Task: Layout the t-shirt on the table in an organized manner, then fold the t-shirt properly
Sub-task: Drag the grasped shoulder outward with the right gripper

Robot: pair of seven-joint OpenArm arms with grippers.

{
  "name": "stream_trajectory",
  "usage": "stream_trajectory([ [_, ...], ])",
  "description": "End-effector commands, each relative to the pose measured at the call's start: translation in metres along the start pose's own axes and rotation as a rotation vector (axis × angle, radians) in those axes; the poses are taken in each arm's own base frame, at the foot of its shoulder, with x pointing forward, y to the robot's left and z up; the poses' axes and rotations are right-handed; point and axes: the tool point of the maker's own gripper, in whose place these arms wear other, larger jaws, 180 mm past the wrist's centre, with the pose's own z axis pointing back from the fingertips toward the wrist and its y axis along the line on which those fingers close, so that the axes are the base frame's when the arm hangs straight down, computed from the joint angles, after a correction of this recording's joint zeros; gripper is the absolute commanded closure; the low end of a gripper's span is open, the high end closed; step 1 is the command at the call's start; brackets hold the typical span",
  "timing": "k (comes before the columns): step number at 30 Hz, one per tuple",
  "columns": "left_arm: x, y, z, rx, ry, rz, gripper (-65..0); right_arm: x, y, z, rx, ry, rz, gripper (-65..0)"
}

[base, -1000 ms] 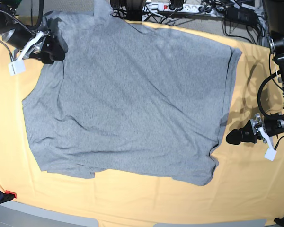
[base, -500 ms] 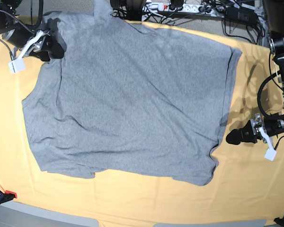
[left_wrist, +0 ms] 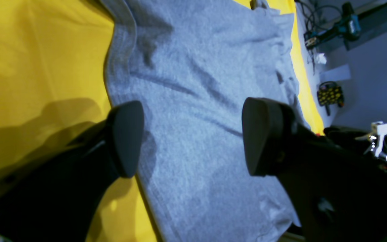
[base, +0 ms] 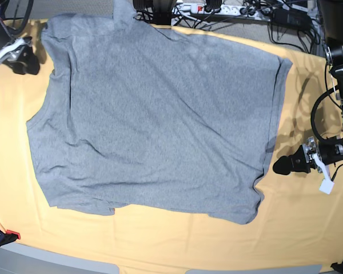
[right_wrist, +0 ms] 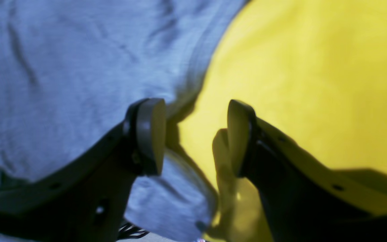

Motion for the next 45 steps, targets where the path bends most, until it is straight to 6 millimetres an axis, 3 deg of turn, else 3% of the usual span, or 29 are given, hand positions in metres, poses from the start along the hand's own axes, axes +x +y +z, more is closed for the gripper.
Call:
stream_trajectory([
  [1, 0.025, -0.008, 0.01, -0.009, -0.062, -0.041, -46.4, 0.007, -0.005, 0.003, -0.021, -0.021, 0.024, -31.7],
  [7, 0.024, -0.009, 0.006, -0.017, -0.061, -0.039, -46.4, -0.026, -0.023, -0.017, 0.0, 0.008, -0.135, -31.7],
  [13, 0.024, -0.009, 0.006, -0.017, -0.061, -0.039, -46.4, -0.045, 0.026, -0.035, 0.257, 0.086, -0.212, -31.7],
  [19, 0.023, -0.01, 0.004, -0.021, -0.061, -0.038, -46.4, -0.049, 0.062, -0.05, 0.389, 0.123, -0.198, -31.7],
  [25, 0.023, -0.01, 0.004, -0.022, -0.061, -0.038, -46.4, -0.042, 0.068, -0.057, 0.411, 0.116, -0.18, -30.3],
  [27, 0.023, -0.01, 0.004, -0.022, -0.061, -0.038, -46.4, -0.041, 0.068, -0.057, 0.411, 0.113, -0.178, -20.9],
  [30, 0.023, -0.01, 0.004, -0.022, -0.061, -0.038, -46.4, -0.04, 0.067, -0.057, 0.409, 0.115, -0.174, 0.0],
  [34, 0.023, -0.01, 0.004, -0.022, -0.062, -0.038, -46.4, -0.032, 0.065, -0.053, 0.4, 0.11, -0.129, 0.0],
  [42, 0.023, -0.01, 0.004, -0.022, -0.061, -0.038, -46.4, 0.014, 0.058, -0.026, 0.3, 0.015, 0.056, 0.0],
  [45, 0.023, -0.01, 0.004, -0.022, -0.061, -0.038, -46.4, 0.012, 0.046, -0.024, 0.23, 0.039, 0.081, 0.0],
])
